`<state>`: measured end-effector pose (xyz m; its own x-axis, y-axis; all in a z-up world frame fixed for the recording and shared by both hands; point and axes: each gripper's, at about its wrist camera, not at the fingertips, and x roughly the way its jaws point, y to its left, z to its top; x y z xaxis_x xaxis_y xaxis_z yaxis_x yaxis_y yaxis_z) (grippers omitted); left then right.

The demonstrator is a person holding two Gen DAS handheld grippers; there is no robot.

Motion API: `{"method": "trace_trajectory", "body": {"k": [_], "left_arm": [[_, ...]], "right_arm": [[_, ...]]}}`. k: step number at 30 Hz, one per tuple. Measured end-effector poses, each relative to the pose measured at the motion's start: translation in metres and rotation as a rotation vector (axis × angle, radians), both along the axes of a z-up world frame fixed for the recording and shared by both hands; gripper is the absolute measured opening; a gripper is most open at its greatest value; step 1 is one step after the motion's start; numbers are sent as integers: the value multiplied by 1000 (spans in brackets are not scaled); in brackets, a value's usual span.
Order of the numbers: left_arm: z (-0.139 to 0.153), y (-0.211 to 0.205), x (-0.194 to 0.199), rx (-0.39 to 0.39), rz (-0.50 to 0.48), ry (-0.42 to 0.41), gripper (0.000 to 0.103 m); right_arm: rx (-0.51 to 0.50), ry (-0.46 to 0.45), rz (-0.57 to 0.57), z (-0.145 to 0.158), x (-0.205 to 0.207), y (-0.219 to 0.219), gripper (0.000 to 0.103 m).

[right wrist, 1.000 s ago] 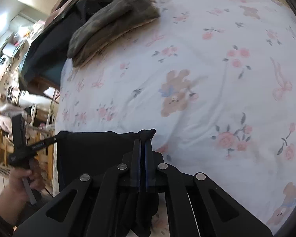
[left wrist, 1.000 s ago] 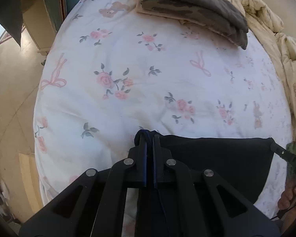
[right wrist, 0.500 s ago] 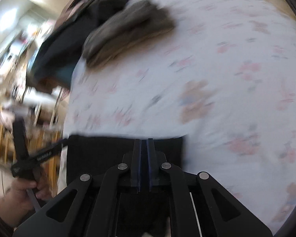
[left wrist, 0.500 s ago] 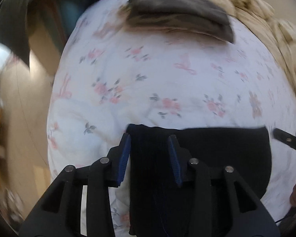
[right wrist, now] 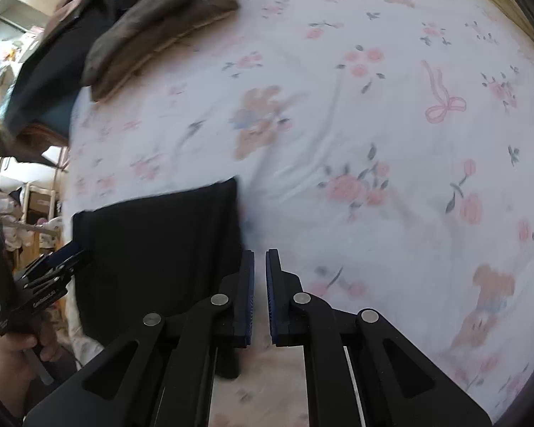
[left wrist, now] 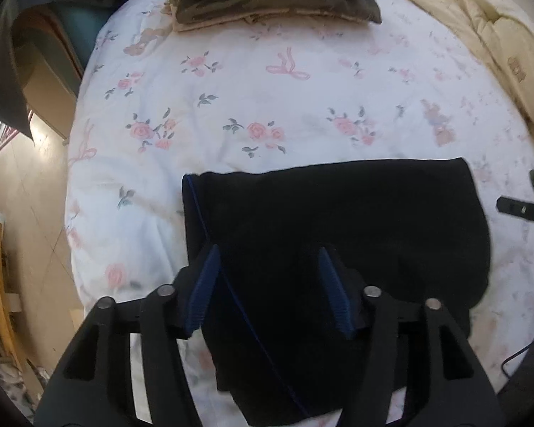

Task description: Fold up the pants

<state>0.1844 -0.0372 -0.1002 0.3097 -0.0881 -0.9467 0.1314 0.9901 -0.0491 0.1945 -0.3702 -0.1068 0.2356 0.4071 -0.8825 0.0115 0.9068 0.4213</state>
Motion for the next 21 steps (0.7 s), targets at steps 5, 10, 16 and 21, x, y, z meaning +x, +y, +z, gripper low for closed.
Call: {"method": "trace_trajectory", "body": {"k": [5, 10, 16, 21], "left_arm": [[-2, -5, -26, -31, -20, 41, 55], [-13, -3, -45, -20, -9, 89, 55], [-28, -6, -52, 44, -27, 77, 64], [-33, -9, -50, 38, -3, 80, 71]], "right_arm": [[207, 97, -44, -12, -21, 10, 9], [260, 146, -56, -18, -40, 26, 10], [192, 217, -48, -43, -46, 37, 21], [151, 197, -30, -45, -48, 44, 29]]}}
